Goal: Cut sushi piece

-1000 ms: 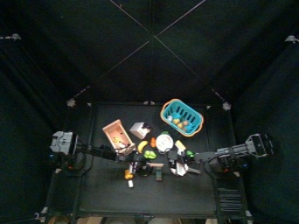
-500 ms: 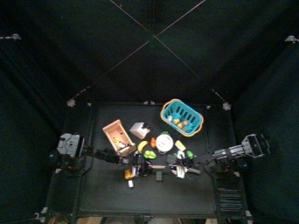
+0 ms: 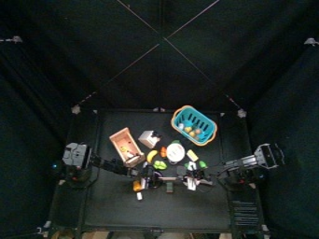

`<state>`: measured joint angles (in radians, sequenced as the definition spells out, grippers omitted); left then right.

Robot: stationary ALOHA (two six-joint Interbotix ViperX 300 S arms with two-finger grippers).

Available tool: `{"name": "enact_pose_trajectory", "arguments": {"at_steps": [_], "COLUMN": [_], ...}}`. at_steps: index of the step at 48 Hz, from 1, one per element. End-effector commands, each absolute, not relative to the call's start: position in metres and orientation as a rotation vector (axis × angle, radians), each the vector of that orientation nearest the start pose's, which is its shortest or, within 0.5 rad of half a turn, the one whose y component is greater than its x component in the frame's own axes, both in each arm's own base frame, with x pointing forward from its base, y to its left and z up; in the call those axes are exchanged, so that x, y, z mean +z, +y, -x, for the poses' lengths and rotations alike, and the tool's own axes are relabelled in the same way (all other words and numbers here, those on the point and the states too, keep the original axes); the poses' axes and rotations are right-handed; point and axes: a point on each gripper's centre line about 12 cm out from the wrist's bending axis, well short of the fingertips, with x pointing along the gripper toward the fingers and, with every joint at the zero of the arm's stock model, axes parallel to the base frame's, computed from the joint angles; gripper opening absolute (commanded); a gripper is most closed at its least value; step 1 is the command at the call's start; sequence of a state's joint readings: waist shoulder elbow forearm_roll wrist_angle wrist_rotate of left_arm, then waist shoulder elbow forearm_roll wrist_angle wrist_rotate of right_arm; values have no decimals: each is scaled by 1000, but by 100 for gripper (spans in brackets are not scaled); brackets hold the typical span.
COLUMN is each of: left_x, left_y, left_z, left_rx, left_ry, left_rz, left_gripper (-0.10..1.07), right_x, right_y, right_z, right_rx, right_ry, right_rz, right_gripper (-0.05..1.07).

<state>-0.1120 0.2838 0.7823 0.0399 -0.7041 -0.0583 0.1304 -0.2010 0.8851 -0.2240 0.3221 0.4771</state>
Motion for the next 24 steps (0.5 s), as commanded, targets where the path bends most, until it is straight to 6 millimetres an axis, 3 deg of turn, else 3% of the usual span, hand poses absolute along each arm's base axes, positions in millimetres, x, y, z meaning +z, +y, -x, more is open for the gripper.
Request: {"name": "enact_pose_trajectory", "arguments": {"at_steps": [1, 18, 24], "left_x": [94, 75, 79], "left_y": [-53, -46, -33], "left_z": [-395, -396, -407], "left_rx": [-137, -92, -61], "left_ry": [362, 468, 473], "left_rz": [18, 38, 41], "left_gripper": [29, 29, 29], "right_x": [146, 124, 133], "right_y": [26, 17, 2], "right_z": [-297, -309, -306], "right_rx": [-91, -120, -167], "right_ry": [990, 1058, 1062], "right_rz": [-152, -123, -124], "right_gripper": [46, 46, 46]}}
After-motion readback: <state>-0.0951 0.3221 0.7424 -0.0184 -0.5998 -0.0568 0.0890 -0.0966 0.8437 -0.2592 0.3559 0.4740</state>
